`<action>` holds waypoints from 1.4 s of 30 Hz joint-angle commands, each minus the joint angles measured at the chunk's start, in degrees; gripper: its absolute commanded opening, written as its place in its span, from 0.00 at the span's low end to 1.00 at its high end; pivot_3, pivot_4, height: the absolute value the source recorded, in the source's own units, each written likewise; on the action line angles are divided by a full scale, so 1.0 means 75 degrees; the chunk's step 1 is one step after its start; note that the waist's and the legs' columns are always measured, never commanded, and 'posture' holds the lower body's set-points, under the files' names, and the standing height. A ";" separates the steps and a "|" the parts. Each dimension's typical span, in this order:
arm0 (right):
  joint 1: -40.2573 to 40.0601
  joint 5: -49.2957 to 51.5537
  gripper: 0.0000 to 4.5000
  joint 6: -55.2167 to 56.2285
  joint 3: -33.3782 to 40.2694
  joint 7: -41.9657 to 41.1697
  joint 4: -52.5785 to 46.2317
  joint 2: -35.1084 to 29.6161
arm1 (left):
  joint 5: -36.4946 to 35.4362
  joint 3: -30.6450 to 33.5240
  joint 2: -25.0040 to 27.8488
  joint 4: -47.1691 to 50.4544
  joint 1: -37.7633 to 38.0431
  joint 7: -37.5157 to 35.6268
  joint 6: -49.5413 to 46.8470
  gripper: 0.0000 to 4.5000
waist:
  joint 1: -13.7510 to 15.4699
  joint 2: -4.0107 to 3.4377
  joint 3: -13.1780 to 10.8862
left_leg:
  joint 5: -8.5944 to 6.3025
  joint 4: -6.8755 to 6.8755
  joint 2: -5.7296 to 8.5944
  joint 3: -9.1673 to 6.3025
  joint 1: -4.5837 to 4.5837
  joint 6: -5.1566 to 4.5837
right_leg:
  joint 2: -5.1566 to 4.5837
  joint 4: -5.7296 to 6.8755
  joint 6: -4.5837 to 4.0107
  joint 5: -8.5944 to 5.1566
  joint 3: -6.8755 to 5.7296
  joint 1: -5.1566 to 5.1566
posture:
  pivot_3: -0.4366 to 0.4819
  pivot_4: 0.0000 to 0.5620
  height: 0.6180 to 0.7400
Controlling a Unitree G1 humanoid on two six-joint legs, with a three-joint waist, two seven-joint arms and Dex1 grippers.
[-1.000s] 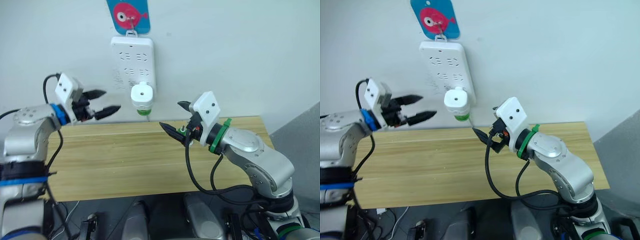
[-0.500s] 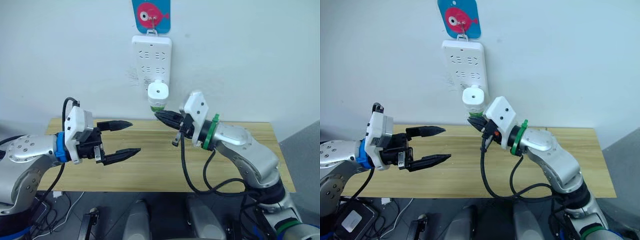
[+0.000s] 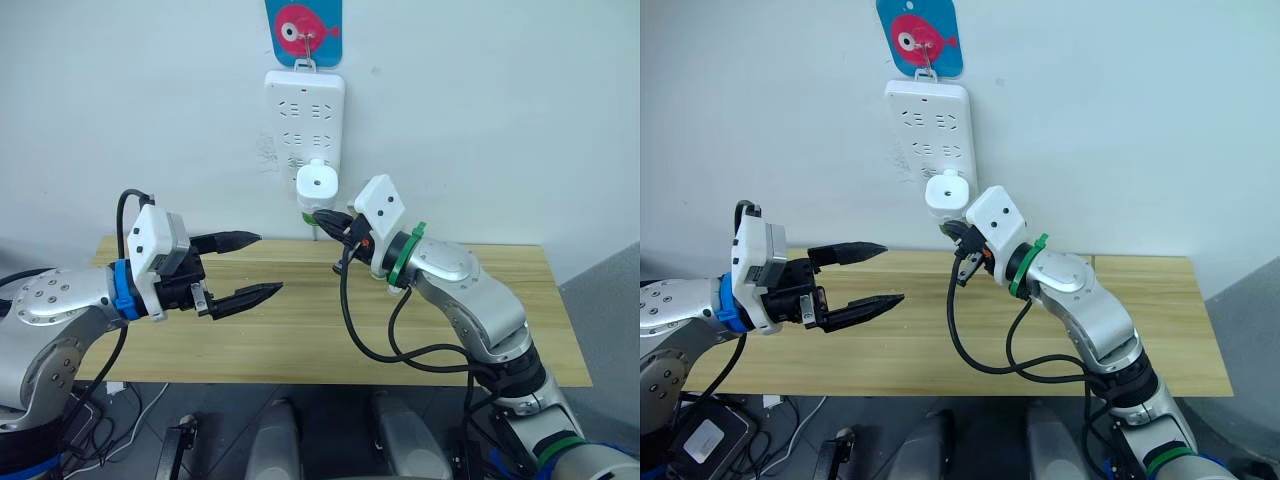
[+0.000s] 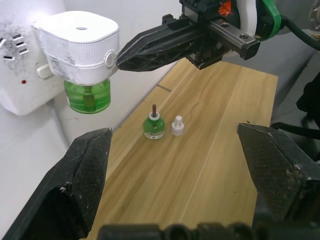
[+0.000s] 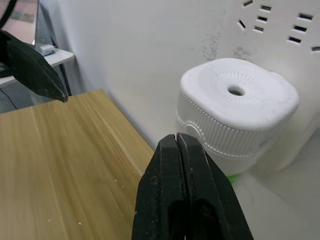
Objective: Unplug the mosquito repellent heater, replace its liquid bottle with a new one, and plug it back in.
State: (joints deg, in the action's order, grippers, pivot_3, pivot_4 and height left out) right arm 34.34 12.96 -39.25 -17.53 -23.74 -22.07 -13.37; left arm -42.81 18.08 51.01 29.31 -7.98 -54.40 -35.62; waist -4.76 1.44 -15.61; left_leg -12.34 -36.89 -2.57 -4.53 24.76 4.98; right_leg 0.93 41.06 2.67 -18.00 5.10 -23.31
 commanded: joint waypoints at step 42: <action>-0.1034 0.0648 0.95 0.2545 0.1809 -0.5340 0.0325 -0.5508 | 0.2201 -0.0081 0.0919 -0.1894 0.1202 -0.1628 0.2338 1.00 | -0.0041 0.0011 0.0448 | 0.0006 0.0001 0.0004 0.0012 -0.0002 0.0010 | -0.0001 -0.0008 -0.0004 0.0003 -0.0001 0.0000 | 0.41 0.16 0.91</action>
State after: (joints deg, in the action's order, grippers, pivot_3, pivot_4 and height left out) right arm 25.44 17.90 -22.58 -6.11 -62.06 -19.90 -53.72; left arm -26.54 15.63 56.68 13.45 0.37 -66.41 -17.54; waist -5.07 1.52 -12.25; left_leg -12.29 -36.86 -2.54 -4.43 24.74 5.06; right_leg 0.92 41.00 2.64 -17.98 5.10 -23.30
